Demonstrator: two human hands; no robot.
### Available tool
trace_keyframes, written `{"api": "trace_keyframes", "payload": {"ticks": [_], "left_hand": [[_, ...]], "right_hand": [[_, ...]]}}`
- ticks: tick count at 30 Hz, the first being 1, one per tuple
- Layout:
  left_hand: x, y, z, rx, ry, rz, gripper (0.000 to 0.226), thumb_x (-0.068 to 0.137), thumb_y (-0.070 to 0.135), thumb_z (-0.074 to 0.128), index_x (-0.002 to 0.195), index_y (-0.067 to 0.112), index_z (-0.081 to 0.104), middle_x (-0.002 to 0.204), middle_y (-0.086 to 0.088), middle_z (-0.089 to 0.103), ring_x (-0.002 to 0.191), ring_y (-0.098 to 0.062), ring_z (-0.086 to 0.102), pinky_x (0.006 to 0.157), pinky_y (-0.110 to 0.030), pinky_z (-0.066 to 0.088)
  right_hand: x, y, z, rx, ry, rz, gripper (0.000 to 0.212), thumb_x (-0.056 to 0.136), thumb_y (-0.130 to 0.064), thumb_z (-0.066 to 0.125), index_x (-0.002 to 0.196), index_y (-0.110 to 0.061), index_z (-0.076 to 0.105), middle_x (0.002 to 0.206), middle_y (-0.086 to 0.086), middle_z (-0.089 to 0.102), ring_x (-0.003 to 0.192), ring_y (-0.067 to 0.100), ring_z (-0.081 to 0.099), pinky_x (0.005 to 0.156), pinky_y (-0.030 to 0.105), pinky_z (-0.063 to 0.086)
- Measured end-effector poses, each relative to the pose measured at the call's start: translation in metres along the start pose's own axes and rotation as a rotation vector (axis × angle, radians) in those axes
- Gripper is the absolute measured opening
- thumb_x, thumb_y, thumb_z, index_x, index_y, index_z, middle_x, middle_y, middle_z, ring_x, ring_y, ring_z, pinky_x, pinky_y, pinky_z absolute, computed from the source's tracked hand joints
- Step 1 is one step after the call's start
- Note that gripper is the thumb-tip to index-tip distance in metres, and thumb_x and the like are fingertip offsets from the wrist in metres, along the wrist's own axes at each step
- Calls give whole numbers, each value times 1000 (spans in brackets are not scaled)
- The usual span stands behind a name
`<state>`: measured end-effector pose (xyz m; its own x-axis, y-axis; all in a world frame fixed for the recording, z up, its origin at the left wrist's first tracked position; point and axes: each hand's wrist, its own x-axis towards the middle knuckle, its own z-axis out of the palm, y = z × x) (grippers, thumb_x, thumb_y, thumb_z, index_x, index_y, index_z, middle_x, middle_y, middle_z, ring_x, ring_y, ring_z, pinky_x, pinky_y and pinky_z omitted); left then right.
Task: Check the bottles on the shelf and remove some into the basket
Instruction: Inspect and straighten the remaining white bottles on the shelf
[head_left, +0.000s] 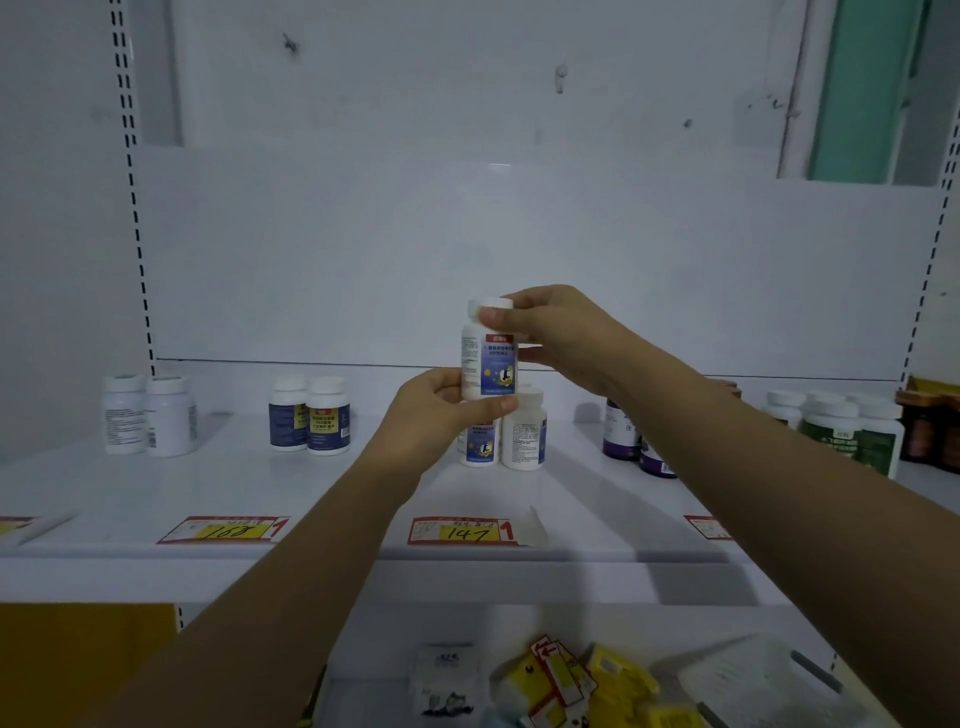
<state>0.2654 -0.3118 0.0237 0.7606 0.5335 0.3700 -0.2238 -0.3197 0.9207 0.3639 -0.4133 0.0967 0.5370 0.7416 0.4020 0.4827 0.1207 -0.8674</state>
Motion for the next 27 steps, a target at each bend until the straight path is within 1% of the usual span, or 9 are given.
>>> {"api": "trace_keyframes", "payload": {"ticks": [3, 5, 7, 10, 14, 19, 23, 25, 27], "left_hand": [[3, 0, -3, 17, 41, 79, 44, 75, 11, 76, 115, 17, 60, 115, 3, 66, 104, -12, 63, 92, -35, 51], [7, 6, -5, -13, 80, 176, 48, 71, 1, 76, 114, 15, 60, 115, 5, 66, 110, -9, 60, 98, -37, 47], [12, 15, -5, -40, 117, 287, 50, 69, -6, 75, 111, 16, 59, 114, 6, 65, 112, -8, 58, 98, -35, 48], [19, 28, -2, 42, 202, 435, 50, 69, -6, 75, 109, 21, 59, 105, 9, 65, 108, -10, 60, 90, -33, 53], [21, 32, -1, 135, 222, 525, 50, 69, -3, 76, 108, 24, 59, 103, 12, 64, 107, -12, 60, 89, -35, 53], [20, 35, -7, 145, 157, 477, 49, 65, 9, 82, 110, 18, 63, 112, 9, 67, 111, -5, 59, 98, -33, 48], [15, 43, -11, 145, 60, 264, 48, 67, 26, 81, 112, 17, 65, 103, 7, 70, 97, -4, 65, 89, -19, 49], [13, 43, -11, 93, 6, 142, 49, 69, 35, 78, 112, 15, 65, 100, 1, 72, 95, -11, 67, 94, -29, 49], [10, 40, -8, -11, -65, 15, 47, 71, 39, 74, 109, 12, 66, 96, -6, 73, 94, -17, 69, 97, -34, 48]], "right_hand": [[-6, -1, 4, 11, 67, -135, 33, 82, -12, 72, 113, -7, 62, 101, 3, 69, 93, 13, 66, 80, 19, 55], [-14, -1, 11, -132, 158, -337, 38, 79, -12, 75, 114, -13, 62, 106, -4, 67, 99, 6, 63, 83, 14, 52], [-23, 5, 17, -290, 278, -572, 43, 78, -15, 75, 118, -14, 60, 114, -4, 65, 107, 6, 59, 92, 18, 49], [-30, 21, 23, -485, 421, -876, 46, 81, -14, 73, 123, -4, 56, 120, 6, 61, 112, 15, 56, 97, 23, 46], [-32, 27, 21, -498, 443, -956, 45, 82, -9, 71, 122, 2, 53, 120, 11, 59, 113, 22, 55, 98, 27, 46], [-28, 10, 13, -398, 406, -848, 46, 84, -17, 68, 126, -5, 53, 123, 6, 59, 114, 13, 55, 97, 25, 48], [-8, -22, -1, -184, 281, -504, 34, 87, -22, 66, 117, -8, 60, 108, 2, 66, 100, 12, 63, 87, 24, 53], [8, -31, -6, -133, 197, -283, 35, 87, -29, 67, 106, 0, 64, 96, 7, 68, 88, 20, 66, 82, 32, 56], [18, -34, -9, -86, 120, -42, 33, 86, -30, 68, 100, 0, 65, 88, 8, 67, 74, 19, 66, 72, 31, 57]]}}
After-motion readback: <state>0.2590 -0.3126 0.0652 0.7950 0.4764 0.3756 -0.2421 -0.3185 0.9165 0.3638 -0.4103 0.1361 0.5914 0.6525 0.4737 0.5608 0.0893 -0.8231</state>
